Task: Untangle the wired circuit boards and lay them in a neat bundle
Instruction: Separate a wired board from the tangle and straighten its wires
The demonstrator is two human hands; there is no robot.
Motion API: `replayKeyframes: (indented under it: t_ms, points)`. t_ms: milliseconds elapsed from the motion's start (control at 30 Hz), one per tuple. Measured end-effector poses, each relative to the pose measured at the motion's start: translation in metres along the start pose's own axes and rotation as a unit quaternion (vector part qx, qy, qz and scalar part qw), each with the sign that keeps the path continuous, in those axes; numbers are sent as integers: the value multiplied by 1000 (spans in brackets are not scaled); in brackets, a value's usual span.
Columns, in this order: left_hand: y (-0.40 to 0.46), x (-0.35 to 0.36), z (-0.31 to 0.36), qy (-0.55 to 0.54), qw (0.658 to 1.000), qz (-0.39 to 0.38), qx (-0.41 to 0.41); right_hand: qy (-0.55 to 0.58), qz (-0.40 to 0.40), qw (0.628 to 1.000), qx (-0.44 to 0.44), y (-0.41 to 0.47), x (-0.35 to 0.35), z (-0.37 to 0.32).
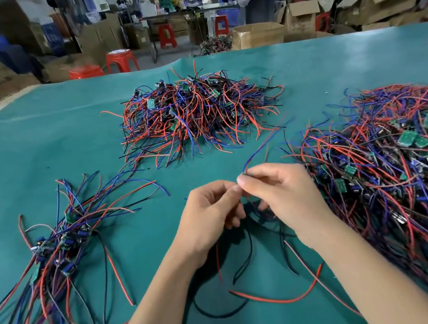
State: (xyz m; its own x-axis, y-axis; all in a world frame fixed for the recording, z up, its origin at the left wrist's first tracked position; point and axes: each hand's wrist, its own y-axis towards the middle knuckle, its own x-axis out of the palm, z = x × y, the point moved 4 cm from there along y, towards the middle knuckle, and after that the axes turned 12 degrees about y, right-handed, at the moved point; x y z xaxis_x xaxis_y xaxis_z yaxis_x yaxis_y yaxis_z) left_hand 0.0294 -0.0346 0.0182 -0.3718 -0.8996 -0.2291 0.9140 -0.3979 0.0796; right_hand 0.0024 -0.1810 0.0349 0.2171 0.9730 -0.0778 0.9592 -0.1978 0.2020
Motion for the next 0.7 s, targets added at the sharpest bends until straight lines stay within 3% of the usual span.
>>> replayKeyframes:
  t_ms: [100, 300, 500, 567, 700]
  points:
    - [0, 2, 2, 0, 1000, -23, -9, 7, 17, 999, -31, 2, -7, -1]
    - [-4, 8, 6, 14, 995, -94, -1, 65, 173, 979, -86, 8, -33, -9]
    - [-7, 8, 9, 48, 993, -105, -3, 192, 350, 901, -172, -3, -69, -53]
    - [-5, 7, 6, 64, 995, -76, -9, 230, 331, 896, -186, -6, -63, -77]
    - [-7, 6, 10, 69, 995, -66, -6, 198, 111, 967, -117, -6, 25, -107]
